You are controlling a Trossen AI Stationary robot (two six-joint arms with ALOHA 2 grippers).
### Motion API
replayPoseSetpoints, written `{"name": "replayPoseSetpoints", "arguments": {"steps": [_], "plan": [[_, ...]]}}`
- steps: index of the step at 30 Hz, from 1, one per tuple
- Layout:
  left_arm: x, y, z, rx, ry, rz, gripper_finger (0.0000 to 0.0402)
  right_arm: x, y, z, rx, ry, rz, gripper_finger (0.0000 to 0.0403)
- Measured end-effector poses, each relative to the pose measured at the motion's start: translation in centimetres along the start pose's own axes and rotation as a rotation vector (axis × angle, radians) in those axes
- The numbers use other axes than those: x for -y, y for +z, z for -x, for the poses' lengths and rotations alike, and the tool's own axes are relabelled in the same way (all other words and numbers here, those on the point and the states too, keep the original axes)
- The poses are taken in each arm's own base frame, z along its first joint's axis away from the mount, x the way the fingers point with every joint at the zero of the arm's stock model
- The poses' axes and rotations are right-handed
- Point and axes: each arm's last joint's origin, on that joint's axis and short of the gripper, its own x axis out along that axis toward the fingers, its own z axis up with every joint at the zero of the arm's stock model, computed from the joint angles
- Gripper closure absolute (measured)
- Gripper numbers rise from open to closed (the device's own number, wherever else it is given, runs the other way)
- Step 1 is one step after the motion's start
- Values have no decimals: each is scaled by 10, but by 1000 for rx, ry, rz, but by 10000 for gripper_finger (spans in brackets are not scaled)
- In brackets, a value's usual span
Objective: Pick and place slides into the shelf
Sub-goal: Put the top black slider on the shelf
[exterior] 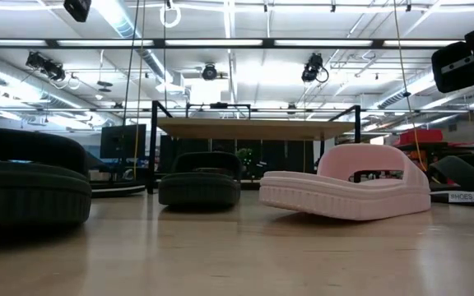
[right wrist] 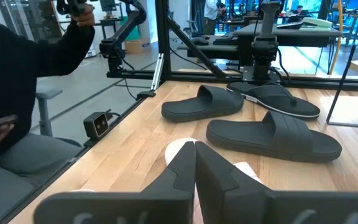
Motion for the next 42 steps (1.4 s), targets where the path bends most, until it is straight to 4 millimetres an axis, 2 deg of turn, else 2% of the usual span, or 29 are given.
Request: {"name": "replayPoseSetpoints", "arguments": {"steps": [4, 9, 22, 32, 42], "plan": [[-1, -2, -8, -27, 67, -144, 390, 0, 0, 0, 0, 0, 0, 389], [-1, -2, -13, -36, 79, -153, 391, 0, 0, 0, 0, 0, 0, 389], [-1, -9, -33, -129, 179, -298, 317, 0, 0, 0, 0, 0, 0, 389], [0, -12, -45, -148, 204, -212, 264, 0, 0, 0, 0, 0, 0, 389], [1, -25, -57, -256, 227, -38, 244, 0, 0, 0, 0, 0, 0, 389]]}}
